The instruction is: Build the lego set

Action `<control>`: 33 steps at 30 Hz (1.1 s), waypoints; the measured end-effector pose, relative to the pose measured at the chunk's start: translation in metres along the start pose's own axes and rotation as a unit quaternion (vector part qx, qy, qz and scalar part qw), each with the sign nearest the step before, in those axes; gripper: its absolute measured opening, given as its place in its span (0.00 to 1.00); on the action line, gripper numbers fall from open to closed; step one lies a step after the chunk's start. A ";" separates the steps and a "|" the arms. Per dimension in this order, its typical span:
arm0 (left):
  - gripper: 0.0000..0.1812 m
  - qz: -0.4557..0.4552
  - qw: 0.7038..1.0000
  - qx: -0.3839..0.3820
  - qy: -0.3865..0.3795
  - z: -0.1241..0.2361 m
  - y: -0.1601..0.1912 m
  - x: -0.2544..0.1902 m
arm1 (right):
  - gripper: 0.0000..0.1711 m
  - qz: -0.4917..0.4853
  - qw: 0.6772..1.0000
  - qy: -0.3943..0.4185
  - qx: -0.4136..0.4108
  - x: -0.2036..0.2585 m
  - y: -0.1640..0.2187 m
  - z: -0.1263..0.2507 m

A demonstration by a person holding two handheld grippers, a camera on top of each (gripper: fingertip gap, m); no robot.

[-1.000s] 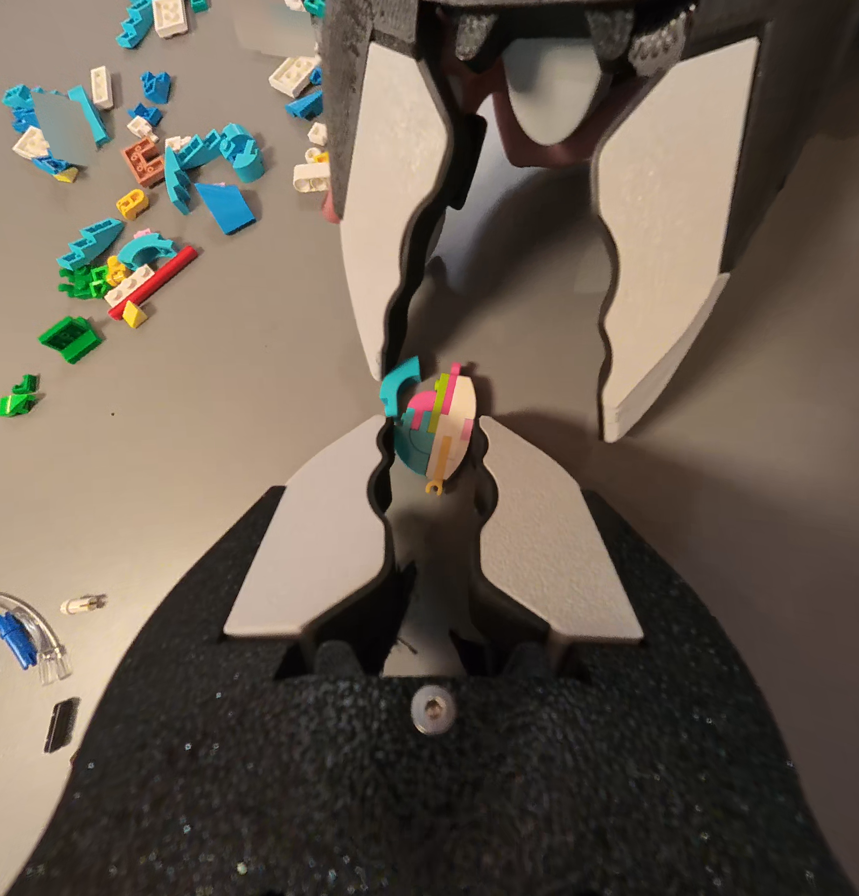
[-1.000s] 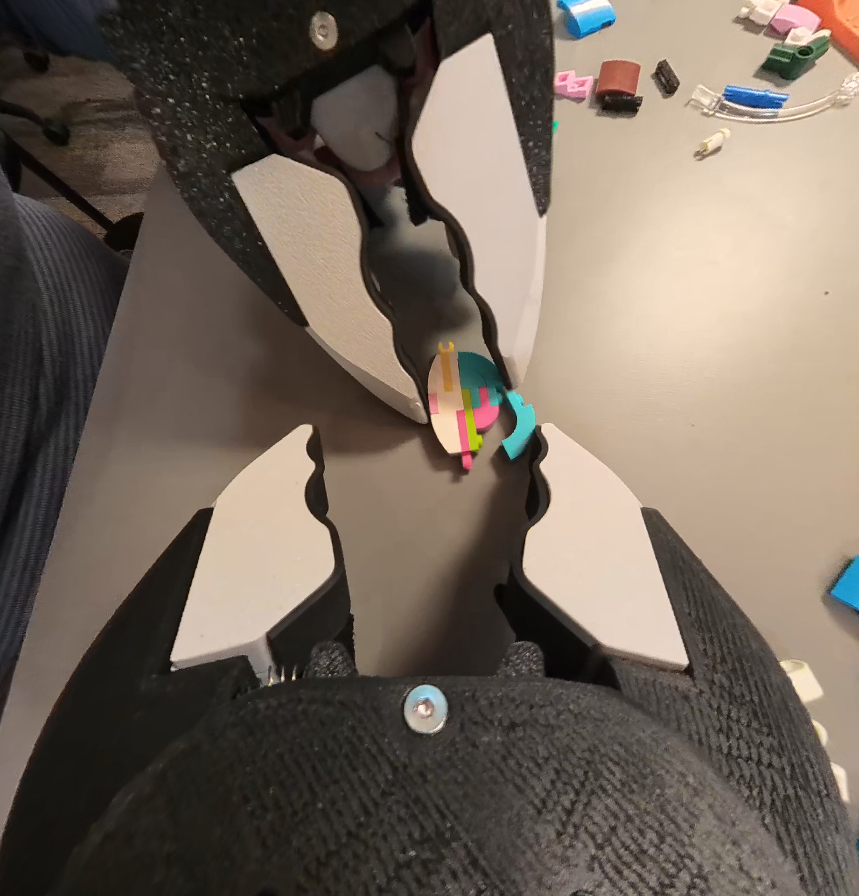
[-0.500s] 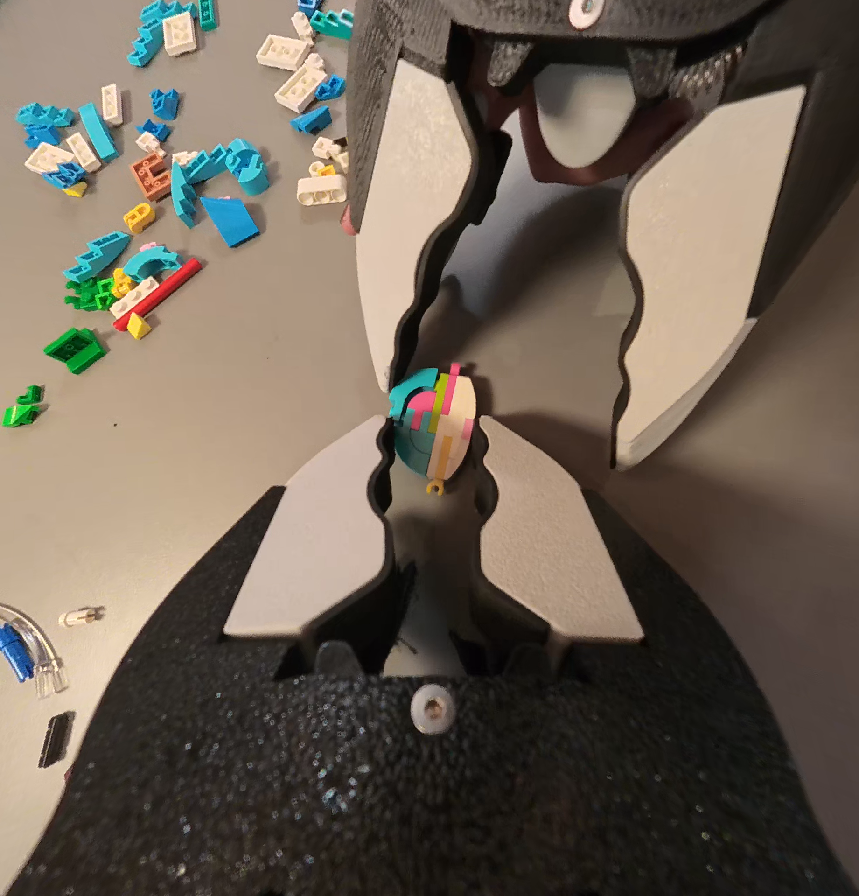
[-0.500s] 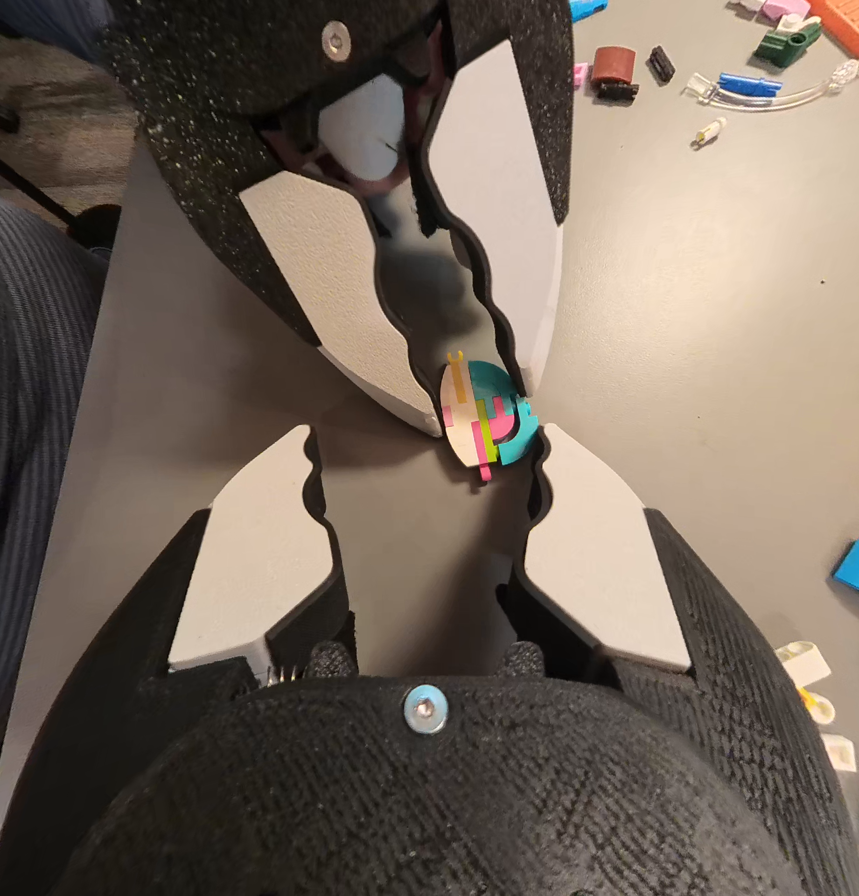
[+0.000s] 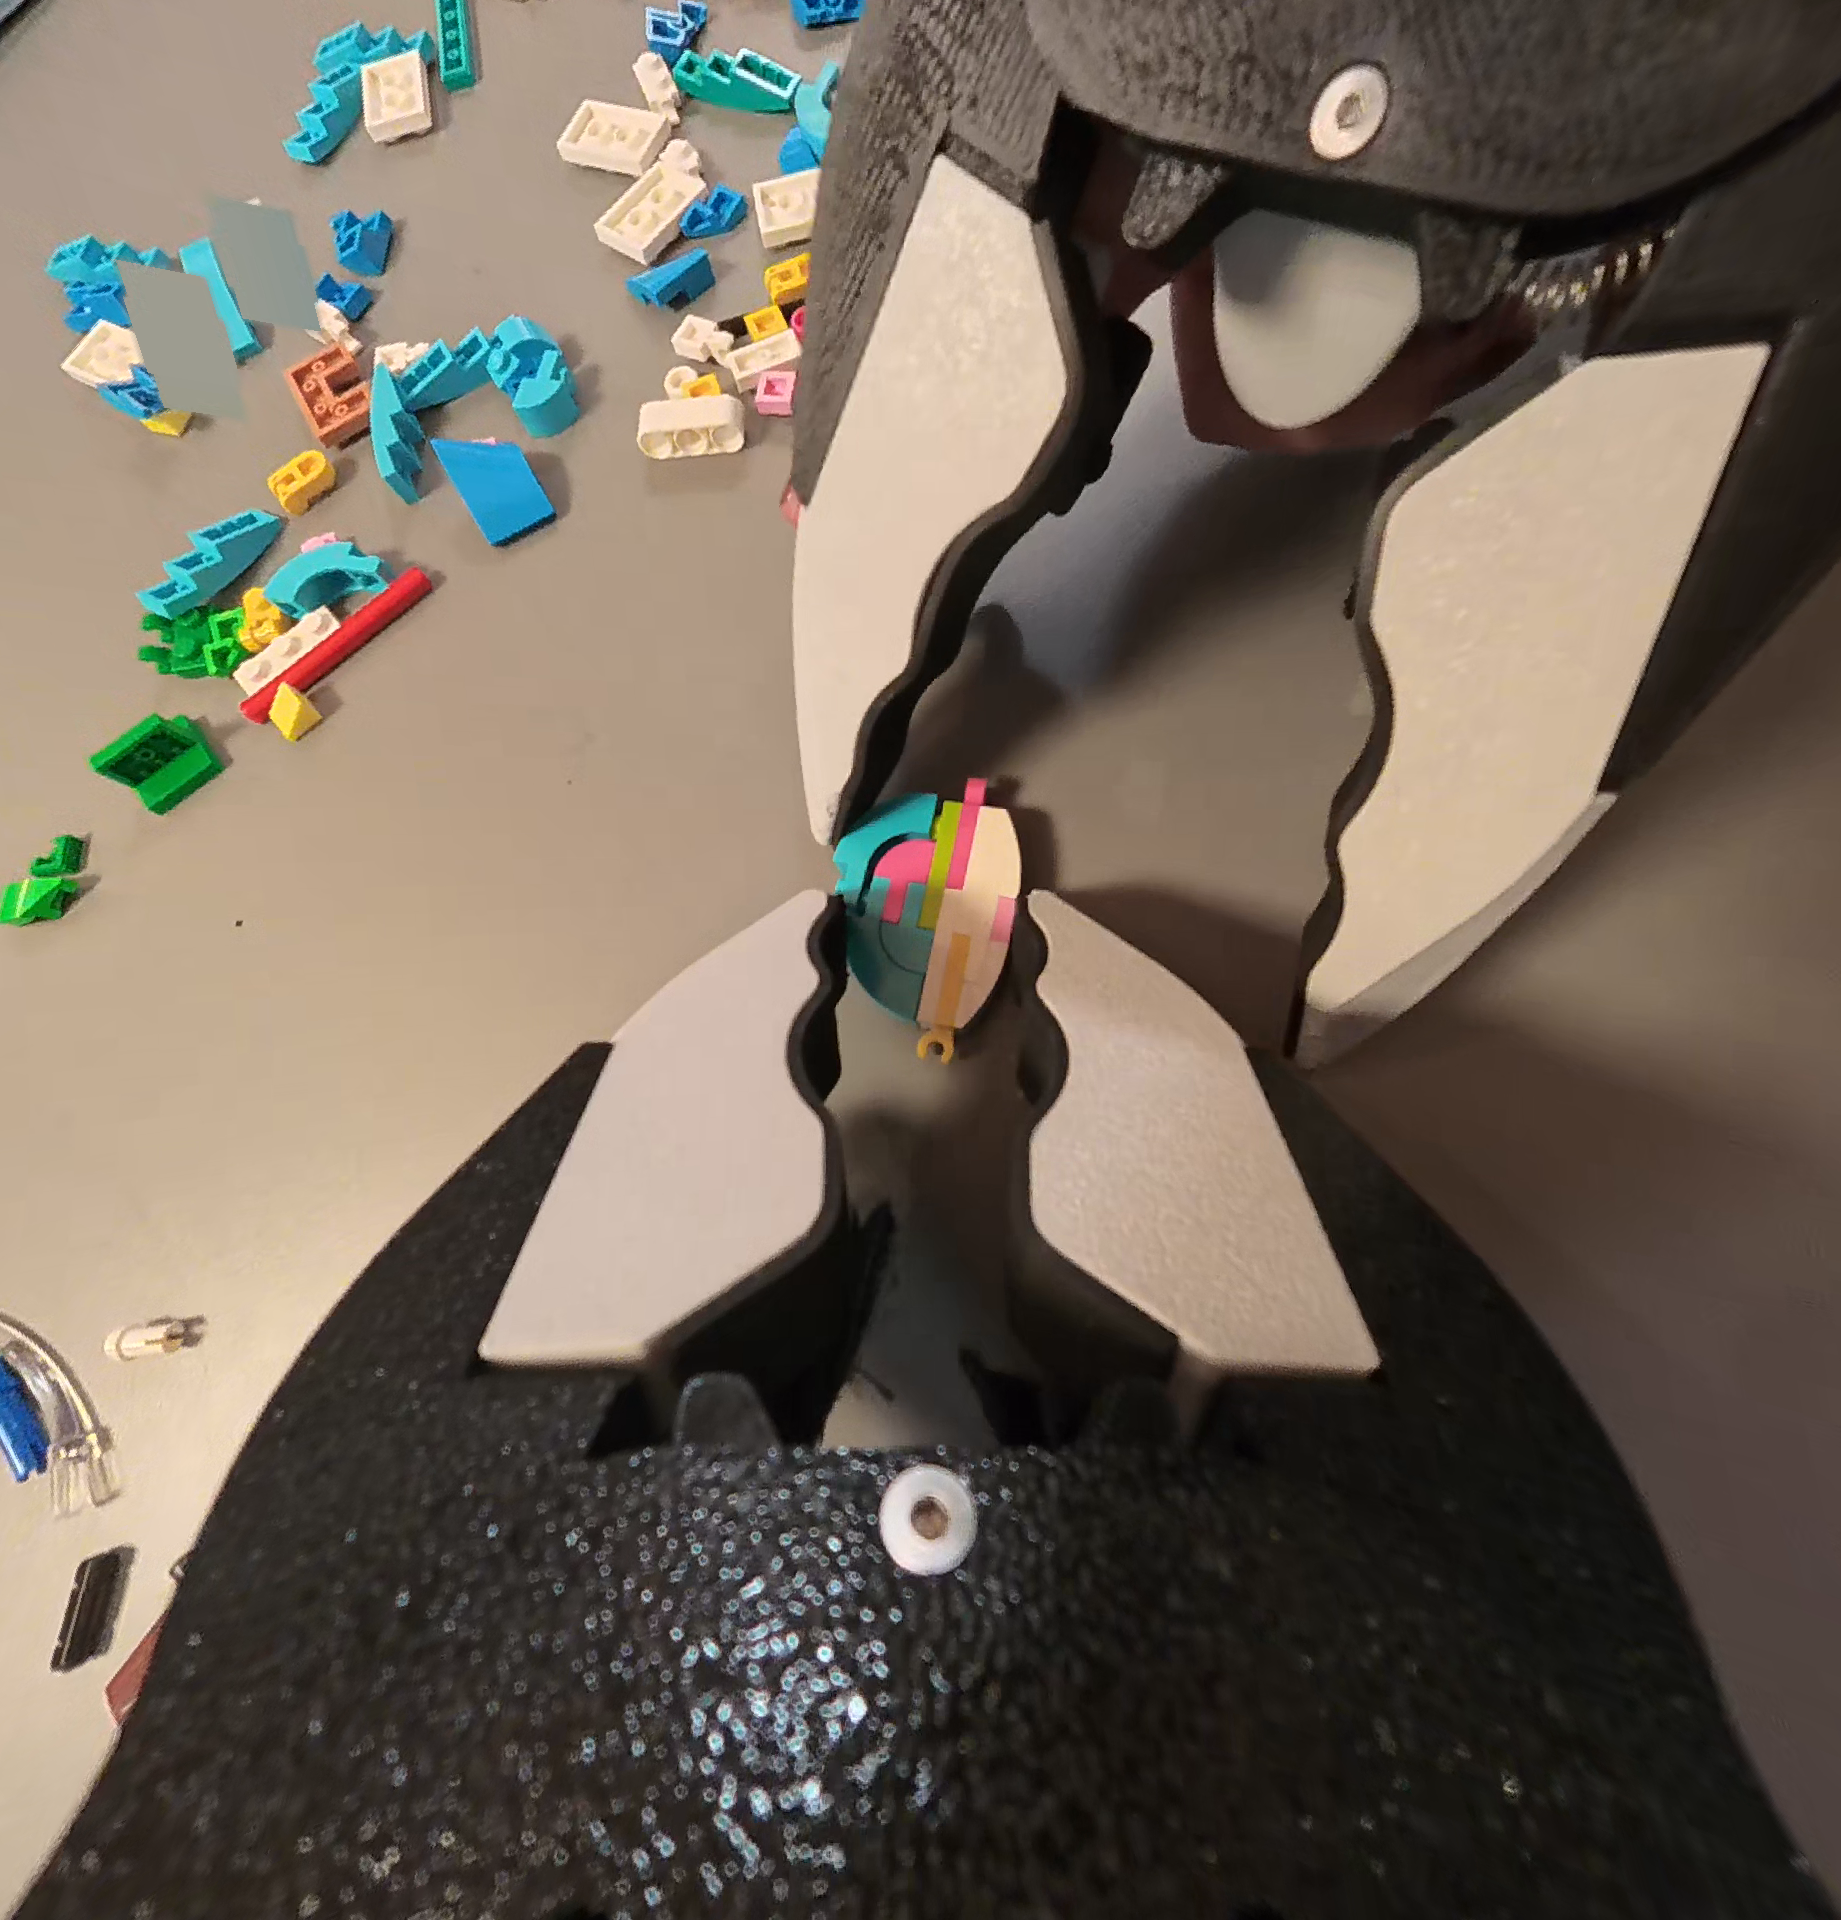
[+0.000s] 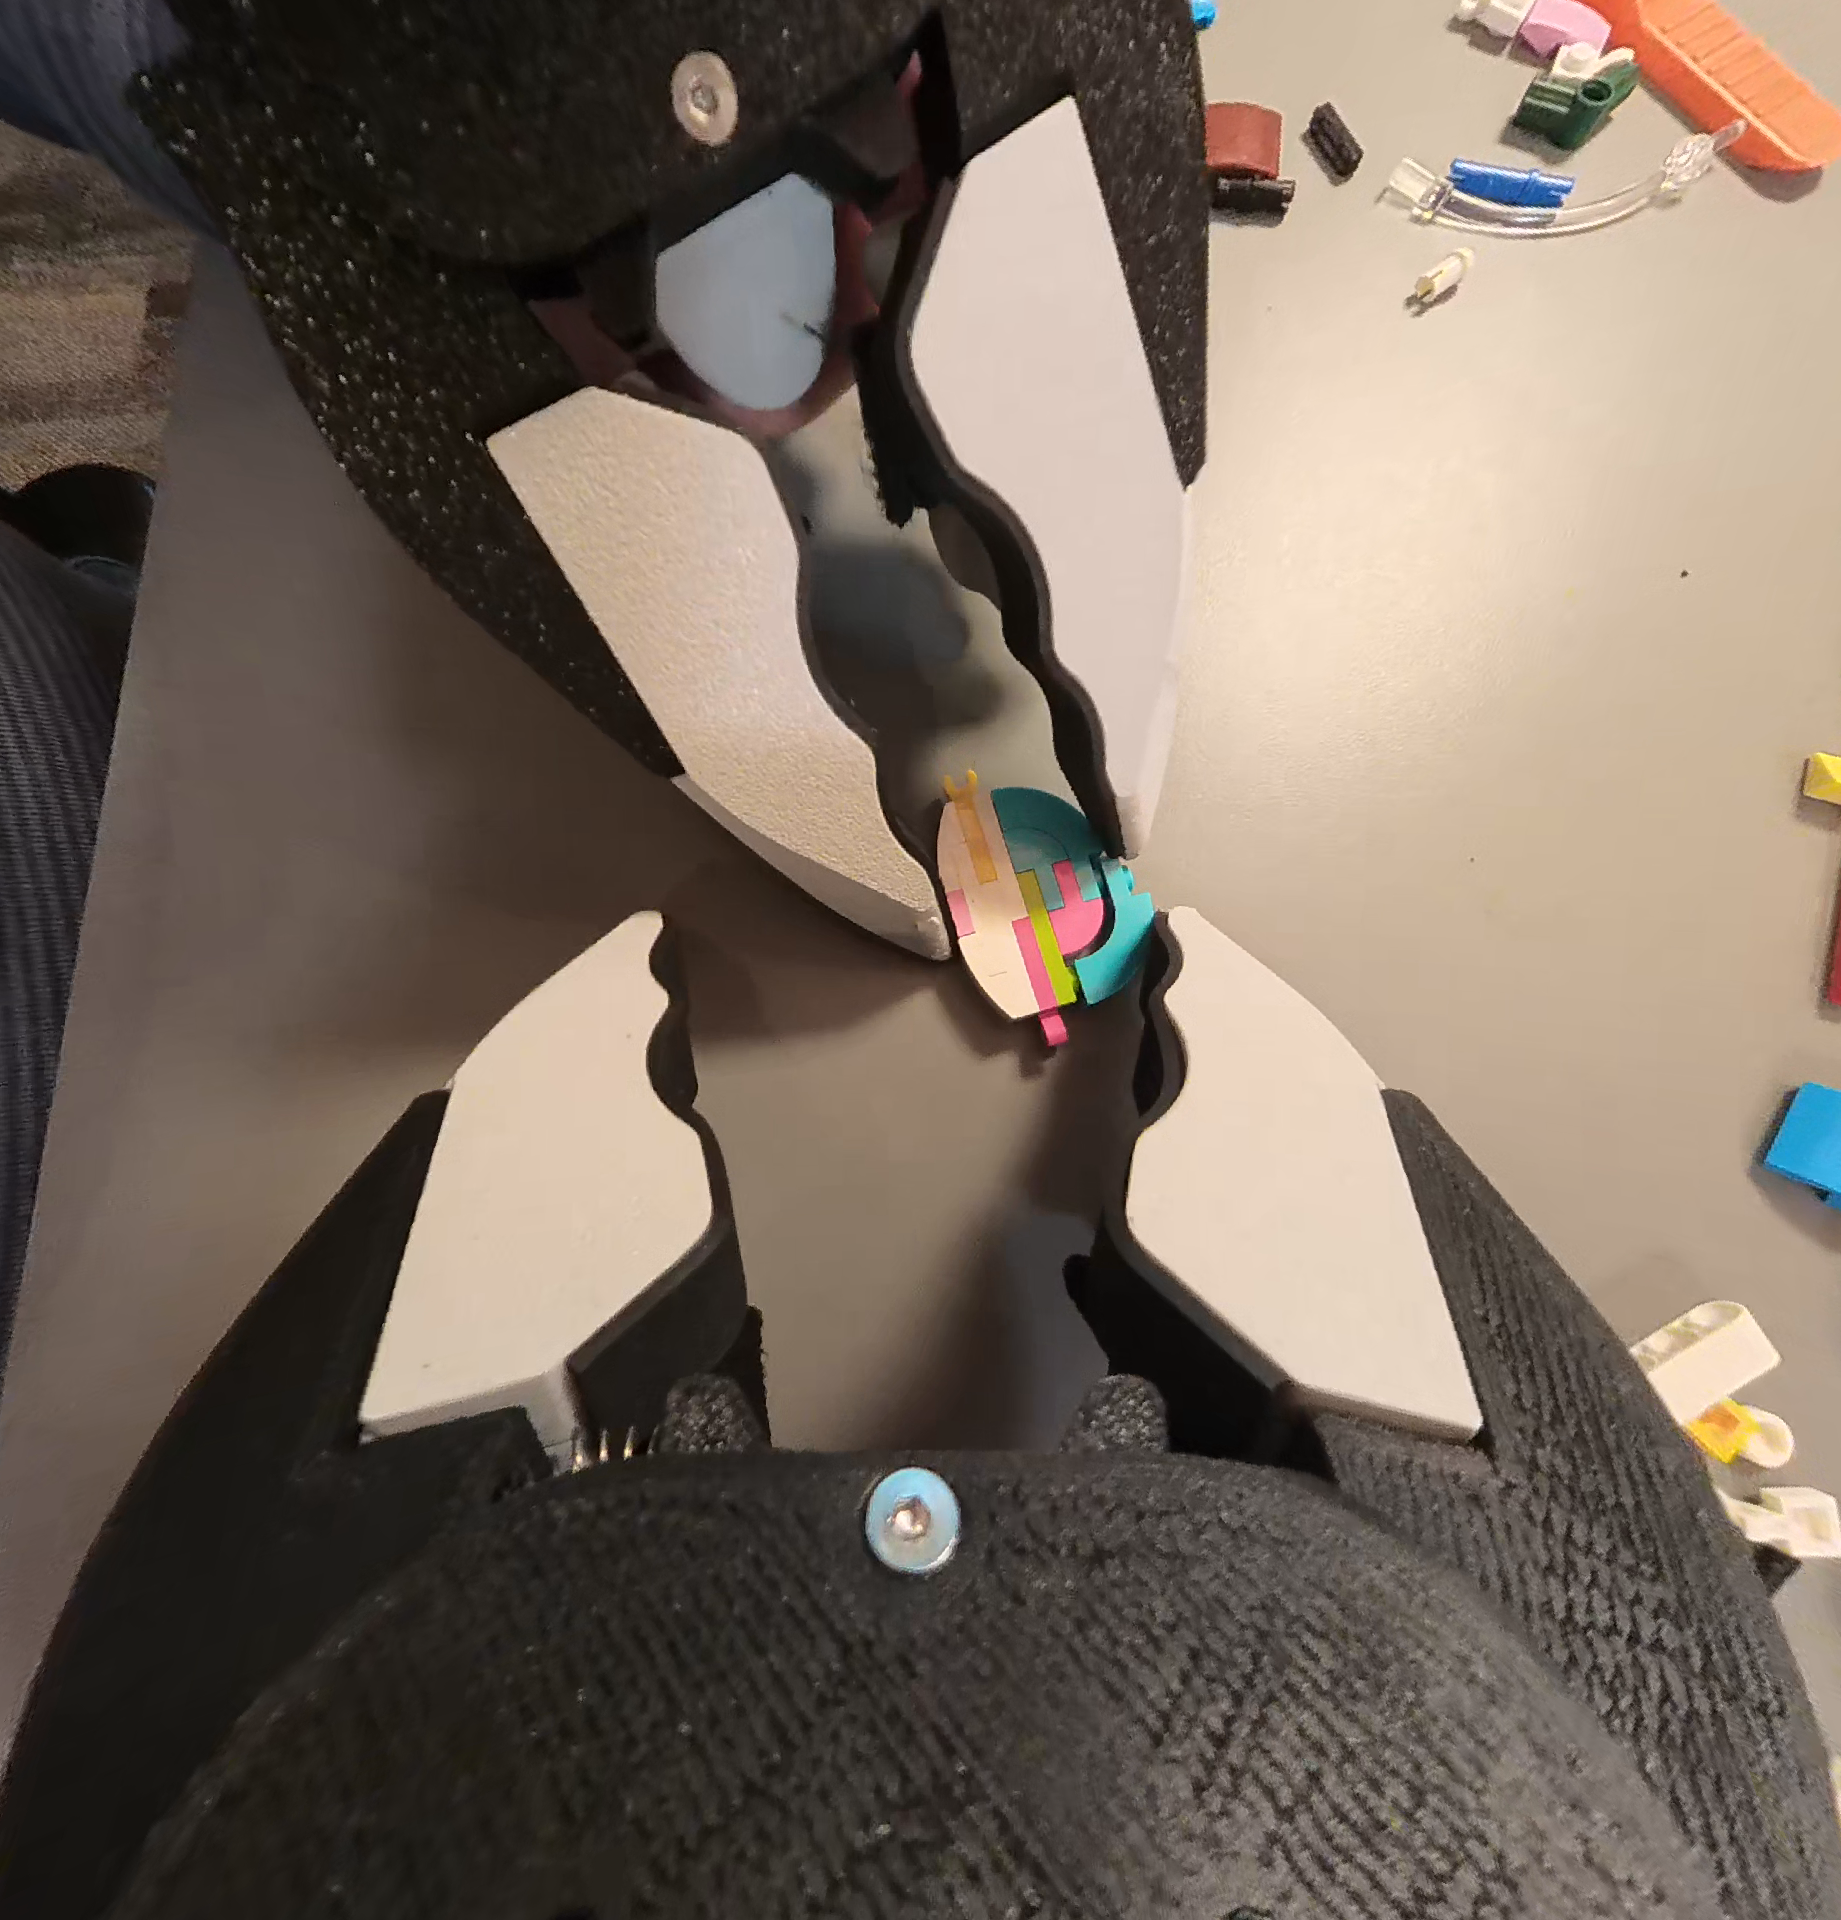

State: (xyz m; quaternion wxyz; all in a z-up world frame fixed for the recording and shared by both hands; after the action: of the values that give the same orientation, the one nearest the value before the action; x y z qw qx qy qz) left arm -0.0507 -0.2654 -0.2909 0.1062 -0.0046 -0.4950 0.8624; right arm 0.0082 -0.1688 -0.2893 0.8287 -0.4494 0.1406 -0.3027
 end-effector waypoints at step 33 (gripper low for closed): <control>0.17 -0.103 0.985 -0.099 -0.092 0.040 -0.013 0.008 | 0.24 0.149 0.982 0.108 -0.039 -0.001 -0.003 0.021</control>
State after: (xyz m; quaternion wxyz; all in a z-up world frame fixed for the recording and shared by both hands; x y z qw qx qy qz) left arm -0.0611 -0.2918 -0.2581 0.1471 0.1152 -0.5839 0.7901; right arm 0.0169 -0.1554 -0.2748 0.8263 -0.4198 0.3065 -0.2168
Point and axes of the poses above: each gripper's, where its closed fingertips meet, z back along the fingers, y out of its underside, x = y × z across the jaws, the point moved 9 cm from there along z, back along the fingers, and after that the axes turned 12 degrees about -x, right-handed, at the moved point
